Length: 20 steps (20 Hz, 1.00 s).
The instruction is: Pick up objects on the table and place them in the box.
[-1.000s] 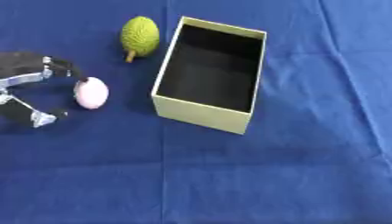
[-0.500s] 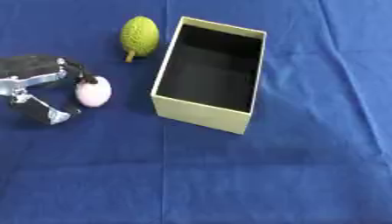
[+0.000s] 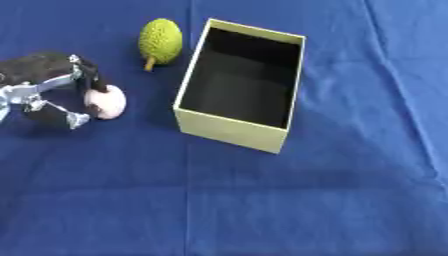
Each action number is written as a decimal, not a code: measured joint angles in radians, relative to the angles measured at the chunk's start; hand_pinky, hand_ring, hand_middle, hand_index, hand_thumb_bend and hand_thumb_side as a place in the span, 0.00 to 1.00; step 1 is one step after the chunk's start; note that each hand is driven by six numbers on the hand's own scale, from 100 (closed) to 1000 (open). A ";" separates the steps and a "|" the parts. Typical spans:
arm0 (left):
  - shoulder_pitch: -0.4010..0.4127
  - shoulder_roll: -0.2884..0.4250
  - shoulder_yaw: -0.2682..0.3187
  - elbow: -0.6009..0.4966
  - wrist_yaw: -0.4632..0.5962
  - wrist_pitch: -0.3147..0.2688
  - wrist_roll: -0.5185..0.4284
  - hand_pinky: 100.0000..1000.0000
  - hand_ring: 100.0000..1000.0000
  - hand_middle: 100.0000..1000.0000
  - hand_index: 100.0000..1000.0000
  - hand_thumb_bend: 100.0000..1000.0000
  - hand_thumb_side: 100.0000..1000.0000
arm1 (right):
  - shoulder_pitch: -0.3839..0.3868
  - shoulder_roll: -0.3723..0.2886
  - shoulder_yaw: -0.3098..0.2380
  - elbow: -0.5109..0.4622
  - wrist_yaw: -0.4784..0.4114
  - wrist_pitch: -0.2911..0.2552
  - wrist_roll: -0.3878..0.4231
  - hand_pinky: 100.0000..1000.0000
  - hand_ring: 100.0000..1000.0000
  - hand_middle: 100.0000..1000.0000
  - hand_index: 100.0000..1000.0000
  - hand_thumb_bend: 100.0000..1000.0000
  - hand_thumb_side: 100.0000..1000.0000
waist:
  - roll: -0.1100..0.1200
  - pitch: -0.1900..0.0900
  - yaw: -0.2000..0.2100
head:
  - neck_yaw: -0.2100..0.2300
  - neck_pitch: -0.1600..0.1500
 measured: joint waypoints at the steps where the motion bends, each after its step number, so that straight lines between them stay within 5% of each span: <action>1: 0.000 -0.001 0.001 0.003 0.000 0.004 0.014 0.42 0.37 0.31 0.51 0.03 0.00 | 0.000 0.000 0.000 0.000 0.000 0.001 0.000 0.92 0.89 0.37 0.81 0.00 0.47 | 0.000 0.000 0.000 | 0.000 0.000; 12: -0.003 0.009 0.037 -0.094 0.014 -0.044 0.158 0.42 0.36 0.32 0.51 0.06 0.00 | 0.009 0.001 0.000 0.000 0.000 0.002 0.002 0.92 0.89 0.37 0.81 0.00 0.47 | 0.000 -0.001 0.010 | -0.003 0.004; 14: -0.024 0.009 0.045 -0.137 0.019 -0.057 0.167 0.42 0.37 0.33 0.51 0.04 0.00 | 0.011 0.001 -0.001 0.000 0.000 -0.001 -0.001 0.92 0.89 0.38 0.81 0.00 0.47 | 0.000 -0.004 0.014 | -0.004 0.009; 15: -0.038 0.009 0.047 -0.158 0.023 -0.062 0.167 0.42 0.37 0.33 0.51 0.00 0.09 | 0.014 0.000 -0.003 0.000 -0.001 -0.003 -0.003 0.92 0.89 0.38 0.81 0.00 0.50 | 0.000 -0.008 0.015 | -0.004 0.011; 16: -0.055 0.006 0.047 -0.175 0.028 -0.066 0.164 0.43 0.37 0.33 0.51 0.02 0.00 | 0.016 0.000 -0.004 0.000 -0.003 -0.005 -0.005 0.92 0.89 0.38 0.81 0.00 0.47 | 0.000 -0.013 0.017 | -0.004 0.015; 20: -0.140 -0.052 0.047 -0.202 0.055 -0.088 0.134 0.42 0.37 0.32 0.51 0.00 0.00 | 0.017 -0.004 -0.006 0.000 -0.018 -0.010 -0.012 0.92 0.89 0.38 0.81 0.00 0.47 | -0.001 -0.023 0.022 | 0.004 0.018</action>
